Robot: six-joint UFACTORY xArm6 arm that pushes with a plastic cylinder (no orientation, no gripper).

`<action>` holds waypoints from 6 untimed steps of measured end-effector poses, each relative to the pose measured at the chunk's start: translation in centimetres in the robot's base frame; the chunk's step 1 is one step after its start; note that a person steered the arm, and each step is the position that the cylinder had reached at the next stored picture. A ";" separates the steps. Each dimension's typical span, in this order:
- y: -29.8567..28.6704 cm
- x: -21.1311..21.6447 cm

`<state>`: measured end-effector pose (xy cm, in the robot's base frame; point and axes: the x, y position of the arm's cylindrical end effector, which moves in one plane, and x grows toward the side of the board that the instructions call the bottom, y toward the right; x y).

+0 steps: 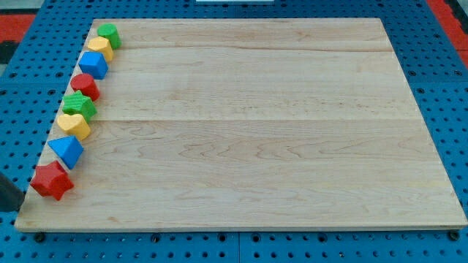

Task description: Push the red star up a bit

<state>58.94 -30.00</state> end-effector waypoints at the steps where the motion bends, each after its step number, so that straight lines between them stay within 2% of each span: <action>1: 0.0 0.0; 6: 0.9 0.6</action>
